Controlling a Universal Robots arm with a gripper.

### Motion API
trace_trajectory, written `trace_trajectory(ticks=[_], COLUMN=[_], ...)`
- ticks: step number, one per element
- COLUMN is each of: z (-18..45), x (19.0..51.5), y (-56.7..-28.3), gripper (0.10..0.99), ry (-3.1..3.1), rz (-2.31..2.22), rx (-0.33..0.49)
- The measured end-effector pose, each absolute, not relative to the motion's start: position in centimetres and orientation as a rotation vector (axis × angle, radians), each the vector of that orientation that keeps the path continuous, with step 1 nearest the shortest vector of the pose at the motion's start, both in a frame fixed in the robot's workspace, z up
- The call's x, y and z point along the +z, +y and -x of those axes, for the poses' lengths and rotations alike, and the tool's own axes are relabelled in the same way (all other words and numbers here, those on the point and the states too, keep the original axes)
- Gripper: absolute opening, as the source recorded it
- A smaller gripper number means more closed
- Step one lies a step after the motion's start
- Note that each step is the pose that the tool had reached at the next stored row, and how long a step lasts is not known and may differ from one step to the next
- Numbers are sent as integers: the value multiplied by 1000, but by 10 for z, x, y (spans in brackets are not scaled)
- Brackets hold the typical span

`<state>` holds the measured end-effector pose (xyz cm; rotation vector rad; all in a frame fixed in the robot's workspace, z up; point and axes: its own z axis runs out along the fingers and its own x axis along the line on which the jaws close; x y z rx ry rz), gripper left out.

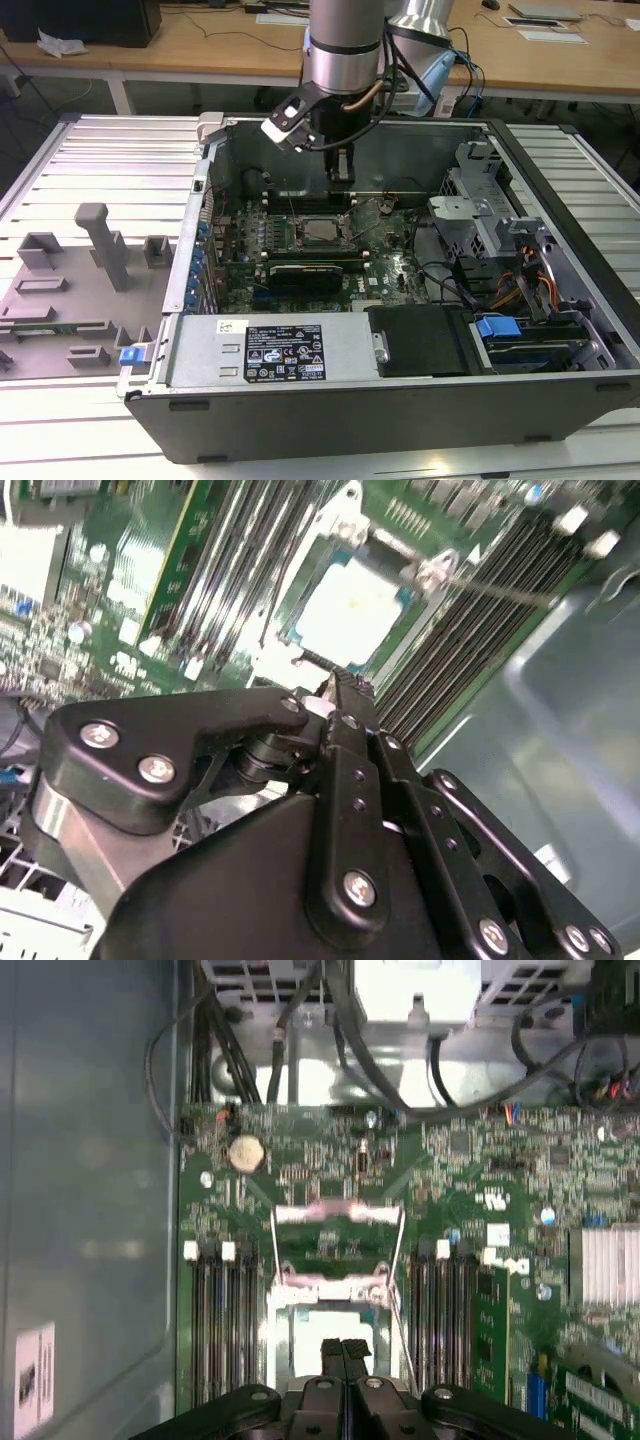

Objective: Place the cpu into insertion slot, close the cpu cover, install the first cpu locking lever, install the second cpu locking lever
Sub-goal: 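Close the cpu cover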

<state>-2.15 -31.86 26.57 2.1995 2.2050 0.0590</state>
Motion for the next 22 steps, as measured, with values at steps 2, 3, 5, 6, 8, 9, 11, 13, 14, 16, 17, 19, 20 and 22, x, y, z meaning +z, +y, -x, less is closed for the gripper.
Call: trace_trajectory(ticks=[2,3,5,6,8,9,11,13,14,16,17,19,20,22], z=[4,1,-11,-18,-27,-29,-38,-45,-47,-51,-52,-54,-56,-57], x=[266,266,266,266,266,266,266,266,266,265,263,261,259,256], y=[-319,-319,-319,-319,-319,-319,-319,-319,-319,-319,-319,-319,-319,-319], gripper=[106,106,106,106,106,106,106,106,106,106,106,106,106,106], ry=[2207,2207,2208,2209,2209,2209,2209,2209,2209,2209,2208,2206,2205,2203], rz=[-2201,-2202,-2203,-2203,-2204,-2204,-2204,-2204,-2204,-2204,-2205,-2207,-2208,-2209], rx=[55,55,52,51,50,50,50,50,50,50,50,50,50,50])
